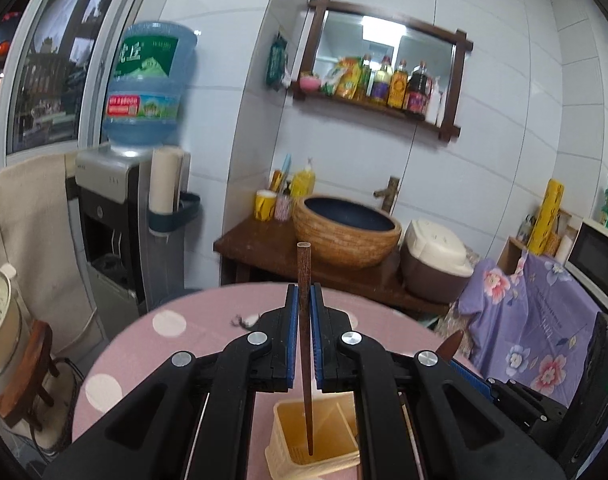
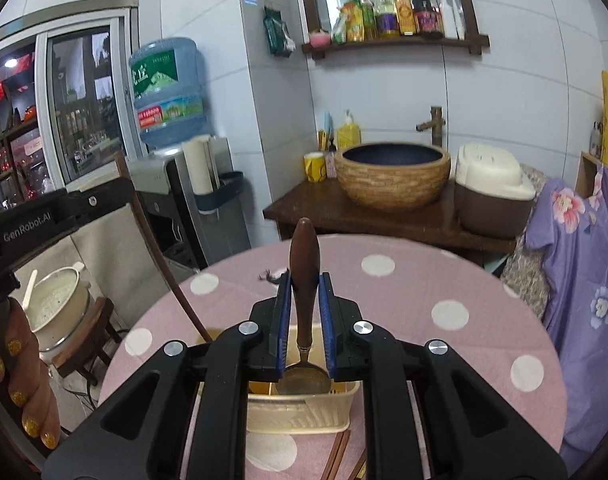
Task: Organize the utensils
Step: 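Carry the chopstick with the left gripper into the cream holder while the right lowers the spoon in, both opening, then return both grippers to the pile and grasp a black chopstick with the right gripper, then grasp a brown chopstick with the left gripper while the right holds the black chopstick, then lift both chopsticks and lower them into the cream holder with both grippers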
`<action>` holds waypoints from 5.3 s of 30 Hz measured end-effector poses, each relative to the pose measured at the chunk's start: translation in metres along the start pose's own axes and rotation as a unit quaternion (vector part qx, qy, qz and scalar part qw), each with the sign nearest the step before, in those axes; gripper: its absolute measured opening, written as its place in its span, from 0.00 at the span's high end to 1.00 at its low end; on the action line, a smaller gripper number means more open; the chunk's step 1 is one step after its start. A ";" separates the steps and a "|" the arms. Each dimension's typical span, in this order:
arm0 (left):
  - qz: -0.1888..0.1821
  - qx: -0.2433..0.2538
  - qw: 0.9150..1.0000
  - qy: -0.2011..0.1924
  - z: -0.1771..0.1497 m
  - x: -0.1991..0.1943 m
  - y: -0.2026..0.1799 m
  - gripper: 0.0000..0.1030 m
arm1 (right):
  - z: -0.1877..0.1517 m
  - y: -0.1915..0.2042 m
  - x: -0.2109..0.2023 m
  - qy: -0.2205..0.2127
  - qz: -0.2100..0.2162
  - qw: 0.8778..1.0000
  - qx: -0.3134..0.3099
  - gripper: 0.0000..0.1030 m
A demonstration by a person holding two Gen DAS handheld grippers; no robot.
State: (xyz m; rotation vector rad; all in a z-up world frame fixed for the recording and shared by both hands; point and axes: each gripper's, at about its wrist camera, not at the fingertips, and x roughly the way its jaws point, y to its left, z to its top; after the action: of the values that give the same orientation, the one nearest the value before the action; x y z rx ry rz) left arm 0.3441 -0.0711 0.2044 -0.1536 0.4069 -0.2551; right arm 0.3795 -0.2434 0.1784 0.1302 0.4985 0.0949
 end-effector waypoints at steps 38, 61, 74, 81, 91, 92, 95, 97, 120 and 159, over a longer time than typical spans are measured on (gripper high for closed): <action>-0.012 -0.042 0.995 0.085 -0.109 -0.030 0.047 0.35 | -0.088 -0.022 -0.039 0.025 -0.015 1.000 0.004 0.66; 0.044 -0.058 0.978 0.196 -0.210 -0.045 0.089 0.50 | -0.192 0.055 0.000 0.205 0.154 0.960 -0.116 0.68; 0.038 -0.063 0.975 0.209 -0.221 -0.046 0.098 0.50 | -0.201 0.068 0.051 0.266 0.132 0.949 -0.110 0.91; 0.031 -0.056 0.974 0.219 -0.226 -0.040 0.090 0.50 | -0.195 0.055 0.045 0.254 0.137 0.954 -0.084 0.92; -0.012 -0.041 0.967 0.250 -0.223 -0.014 0.058 0.60 | -0.167 0.032 0.006 0.195 0.144 0.969 -0.040 0.92; -0.019 -0.039 0.966 0.256 -0.222 -0.008 0.054 0.62 | -0.165 0.030 0.001 0.188 0.141 0.971 -0.040 0.92; -0.032 -0.035 0.962 0.269 -0.219 0.006 0.042 0.67 | -0.160 0.022 -0.014 0.167 0.137 0.976 -0.037 0.92; -0.032 -0.030 0.960 0.275 -0.217 0.015 0.034 0.69 | -0.159 0.019 -0.023 0.155 0.129 0.979 -0.041 0.92; 0.053 0.048 0.959 0.274 -0.220 0.038 0.004 0.91 | -0.157 -0.003 -0.058 0.108 0.114 0.987 -0.015 0.92; -0.052 -0.012 0.998 0.037 -0.089 -0.089 0.020 0.92 | -0.081 -0.012 -0.121 0.019 0.162 0.987 0.005 0.92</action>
State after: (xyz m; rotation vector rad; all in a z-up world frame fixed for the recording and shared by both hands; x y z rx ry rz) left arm 0.2333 -0.0359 0.1522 -0.1903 0.4767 -0.3585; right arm 0.2355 -0.2616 0.1630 0.2192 0.5131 0.4137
